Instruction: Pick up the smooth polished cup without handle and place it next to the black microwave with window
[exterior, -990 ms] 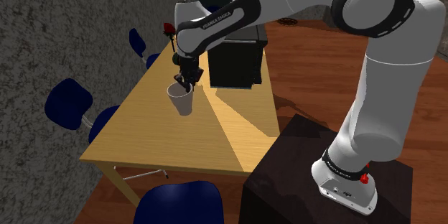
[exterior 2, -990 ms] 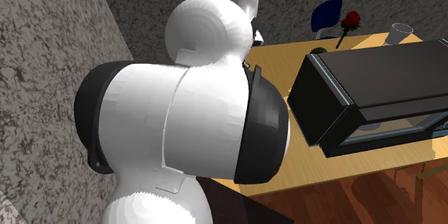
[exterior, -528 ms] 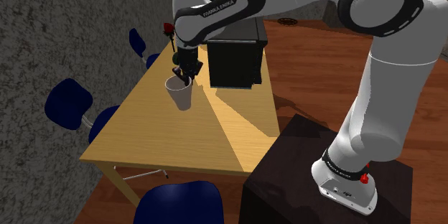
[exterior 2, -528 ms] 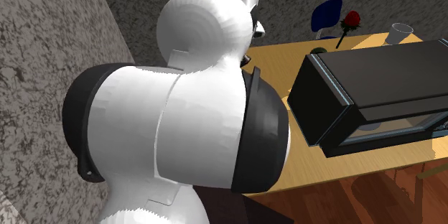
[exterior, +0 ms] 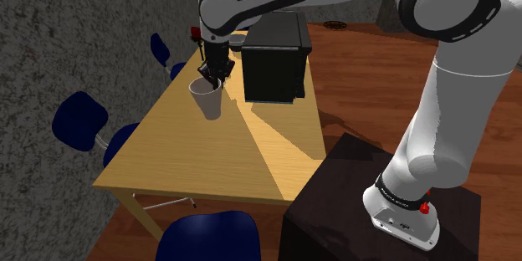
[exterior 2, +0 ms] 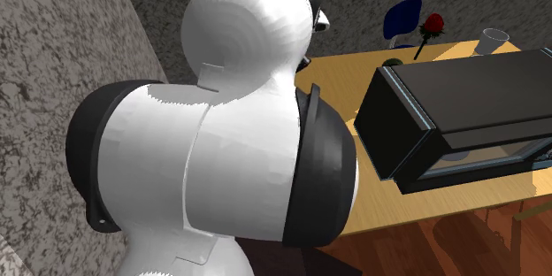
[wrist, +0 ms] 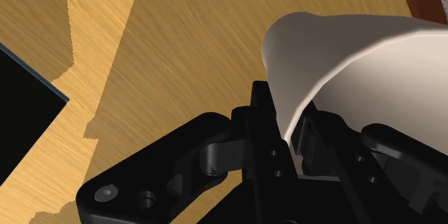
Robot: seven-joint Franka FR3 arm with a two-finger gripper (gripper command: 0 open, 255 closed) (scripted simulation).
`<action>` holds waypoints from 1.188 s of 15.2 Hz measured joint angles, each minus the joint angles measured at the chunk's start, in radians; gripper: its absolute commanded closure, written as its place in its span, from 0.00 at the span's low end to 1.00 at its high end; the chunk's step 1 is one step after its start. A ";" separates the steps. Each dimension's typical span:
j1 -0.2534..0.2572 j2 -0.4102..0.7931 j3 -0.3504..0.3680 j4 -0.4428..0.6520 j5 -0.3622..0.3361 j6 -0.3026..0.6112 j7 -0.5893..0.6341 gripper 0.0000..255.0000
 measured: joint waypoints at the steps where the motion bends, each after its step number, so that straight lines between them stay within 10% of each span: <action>1: 0.000 -0.004 0.000 0.011 0.000 -0.015 0.002 1.00; 18: 0.002 -0.007 0.001 0.235 -0.006 -0.241 0.023 1.00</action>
